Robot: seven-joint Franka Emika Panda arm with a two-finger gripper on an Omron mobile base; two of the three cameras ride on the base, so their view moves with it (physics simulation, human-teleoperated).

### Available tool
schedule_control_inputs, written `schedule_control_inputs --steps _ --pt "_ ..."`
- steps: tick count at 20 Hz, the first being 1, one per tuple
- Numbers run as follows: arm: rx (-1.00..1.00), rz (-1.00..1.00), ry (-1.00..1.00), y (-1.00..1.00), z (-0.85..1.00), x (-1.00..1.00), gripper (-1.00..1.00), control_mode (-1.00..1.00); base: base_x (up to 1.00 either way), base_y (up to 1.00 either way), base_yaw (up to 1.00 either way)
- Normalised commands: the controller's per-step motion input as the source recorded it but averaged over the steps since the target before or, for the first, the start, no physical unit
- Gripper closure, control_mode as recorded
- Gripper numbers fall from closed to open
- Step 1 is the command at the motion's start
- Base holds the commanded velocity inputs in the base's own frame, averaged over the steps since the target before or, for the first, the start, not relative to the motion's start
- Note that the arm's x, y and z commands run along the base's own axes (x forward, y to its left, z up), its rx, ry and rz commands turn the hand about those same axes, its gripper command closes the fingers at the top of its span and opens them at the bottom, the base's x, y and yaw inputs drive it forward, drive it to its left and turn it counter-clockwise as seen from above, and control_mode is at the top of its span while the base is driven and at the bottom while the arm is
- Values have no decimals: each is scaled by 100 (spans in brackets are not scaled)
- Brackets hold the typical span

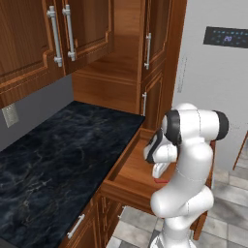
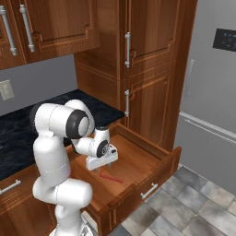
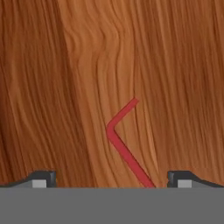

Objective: Take a straw from the drawer in front and place it inside the glass cup on the dining counter.

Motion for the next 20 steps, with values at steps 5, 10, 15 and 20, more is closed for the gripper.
schedule_control_inputs --steps 5,10,15,20 --pt "0 2 0 5 -29 13 -100 -100 0 0 0" --pt "0 1 0 1 -23 9 -100 -100 0 0 0" --pt "0 0 1 0 -22 2 -100 -100 0 0 0" --pt "0 0 1 0 -18 0 -100 -100 0 0 0"
